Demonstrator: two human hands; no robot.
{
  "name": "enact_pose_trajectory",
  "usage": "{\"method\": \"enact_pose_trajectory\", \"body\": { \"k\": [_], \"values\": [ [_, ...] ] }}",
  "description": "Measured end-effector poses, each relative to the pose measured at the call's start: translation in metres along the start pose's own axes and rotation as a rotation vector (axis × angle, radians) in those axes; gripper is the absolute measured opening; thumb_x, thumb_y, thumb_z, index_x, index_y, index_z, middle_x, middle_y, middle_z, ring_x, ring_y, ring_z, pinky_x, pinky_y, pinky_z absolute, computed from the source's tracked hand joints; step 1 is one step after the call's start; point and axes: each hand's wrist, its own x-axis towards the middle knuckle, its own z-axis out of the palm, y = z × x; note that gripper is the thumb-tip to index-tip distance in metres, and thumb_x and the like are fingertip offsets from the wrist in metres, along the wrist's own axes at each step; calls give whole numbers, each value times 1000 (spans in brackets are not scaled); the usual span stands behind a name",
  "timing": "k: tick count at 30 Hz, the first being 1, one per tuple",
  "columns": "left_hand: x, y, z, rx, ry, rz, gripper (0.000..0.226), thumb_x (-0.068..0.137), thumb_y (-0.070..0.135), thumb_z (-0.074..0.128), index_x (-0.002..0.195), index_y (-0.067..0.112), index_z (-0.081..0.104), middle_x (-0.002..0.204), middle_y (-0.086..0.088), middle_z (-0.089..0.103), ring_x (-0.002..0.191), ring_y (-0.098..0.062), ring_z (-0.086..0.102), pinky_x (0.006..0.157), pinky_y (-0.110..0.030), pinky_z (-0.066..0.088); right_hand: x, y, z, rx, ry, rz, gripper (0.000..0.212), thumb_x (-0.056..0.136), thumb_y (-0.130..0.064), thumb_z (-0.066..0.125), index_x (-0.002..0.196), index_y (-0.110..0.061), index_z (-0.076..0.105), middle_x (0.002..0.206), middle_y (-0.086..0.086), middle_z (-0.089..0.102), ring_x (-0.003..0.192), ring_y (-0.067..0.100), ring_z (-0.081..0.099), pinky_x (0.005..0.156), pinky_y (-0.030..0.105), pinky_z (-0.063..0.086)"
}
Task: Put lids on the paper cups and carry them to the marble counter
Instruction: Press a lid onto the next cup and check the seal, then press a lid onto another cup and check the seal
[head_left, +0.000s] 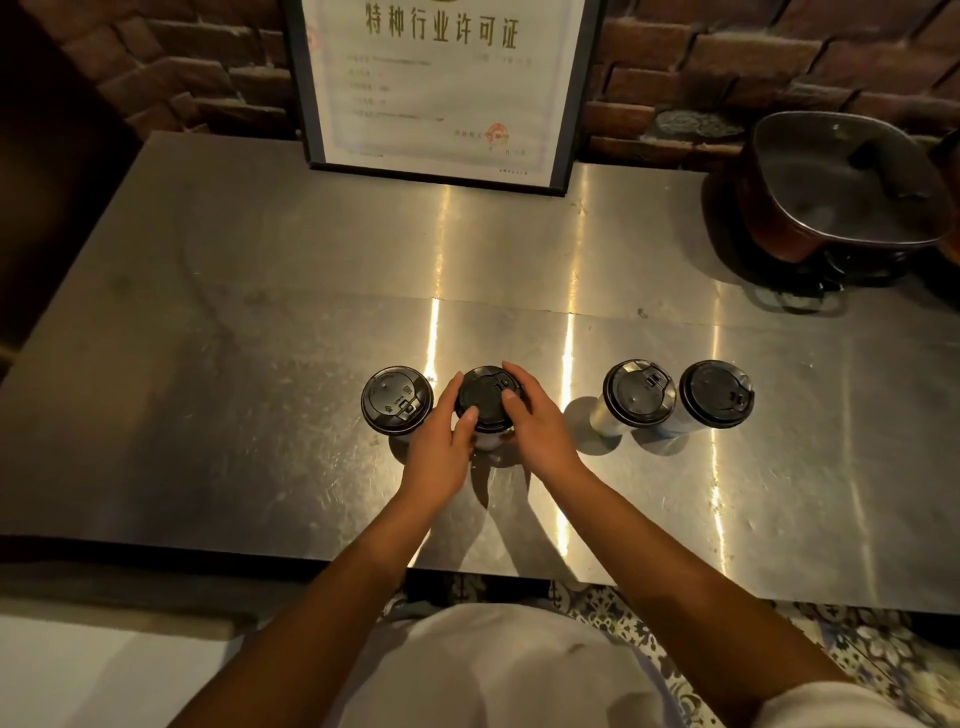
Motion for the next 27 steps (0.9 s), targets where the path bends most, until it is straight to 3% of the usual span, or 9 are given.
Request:
{"method": "enact_pose_trajectory", "body": {
  "k": [7,11,14,19,23,27],
  "values": [
    [-3,-4,2,162,13,22,56,104,51,39,156,47,20,115,-3,70,107,-20,68,96,-46,55,-8,2,1,-241,43,-130,42,109,-38,39,152,-37,40,135,-1,68,116,21,66,100,40,55],
    [-2,-5,3,179,24,5,56,103,53,38,155,50,18,122,-1,69,110,-20,68,96,-47,56,-10,0,0,-271,39,-132,41,109,-41,38,150,-40,40,133,-2,69,114,21,67,98,43,56],
    [-5,-3,3,202,35,-5,56,103,52,39,155,49,18,114,-2,71,104,-19,69,92,-47,58,-11,-2,-1,-313,25,-128,40,108,-43,36,148,-42,39,131,-1,69,112,21,68,96,43,57],
    [-9,11,-3,487,33,27,58,106,48,36,160,38,16,112,-6,70,100,-25,69,85,-42,57,-7,-5,-6,-486,17,-158,45,105,-49,33,148,-40,38,131,3,67,113,25,66,92,47,58],
    [-10,24,-15,719,0,9,64,105,52,33,160,33,9,103,-5,74,93,-25,71,81,-45,59,-11,-15,-15,-622,4,-164,52,106,-53,37,154,-32,38,144,6,59,126,27,60,97,44,53],
    [-23,42,-28,707,40,70,59,104,52,38,157,30,28,101,5,76,96,-20,72,84,-42,58,-21,-27,-30,-627,132,-200,51,105,-50,43,149,-24,45,148,4,53,132,25,55,102,45,49]
  ]
}}
